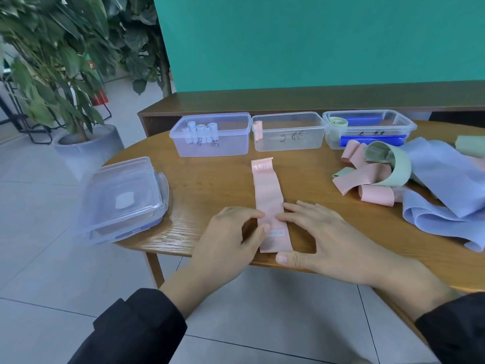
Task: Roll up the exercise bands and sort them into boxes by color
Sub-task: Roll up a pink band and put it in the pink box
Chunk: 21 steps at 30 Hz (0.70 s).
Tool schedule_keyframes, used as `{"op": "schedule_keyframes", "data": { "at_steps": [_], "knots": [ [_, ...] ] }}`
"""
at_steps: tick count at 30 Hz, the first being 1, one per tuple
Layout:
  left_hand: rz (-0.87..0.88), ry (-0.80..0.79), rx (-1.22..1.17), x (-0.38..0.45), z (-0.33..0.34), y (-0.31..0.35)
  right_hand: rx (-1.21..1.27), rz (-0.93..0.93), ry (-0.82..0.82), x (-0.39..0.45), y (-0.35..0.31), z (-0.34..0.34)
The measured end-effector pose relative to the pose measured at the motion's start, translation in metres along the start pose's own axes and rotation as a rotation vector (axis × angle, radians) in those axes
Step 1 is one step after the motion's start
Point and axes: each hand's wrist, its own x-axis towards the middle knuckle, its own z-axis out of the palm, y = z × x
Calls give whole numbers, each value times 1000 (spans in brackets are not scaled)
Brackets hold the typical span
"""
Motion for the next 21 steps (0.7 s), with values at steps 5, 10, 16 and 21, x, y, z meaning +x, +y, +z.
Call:
{"op": "schedule_keyframes", "data": {
  "at_steps": [5, 10, 16, 21],
  "knots": [
    [63, 63, -8, -3, 2, -4, -5, 1, 27, -1, 0, 1],
    [127, 75, -100, -12, -2, -2, 11, 1, 59, 0, -1, 2],
    [237, -52, -164, -11, -7, -6, 41, -32, 100, 2, 4, 4],
    [132, -3, -159, -1, -18, 9, 255, -118, 314, 4, 1, -2]
  ]
}}
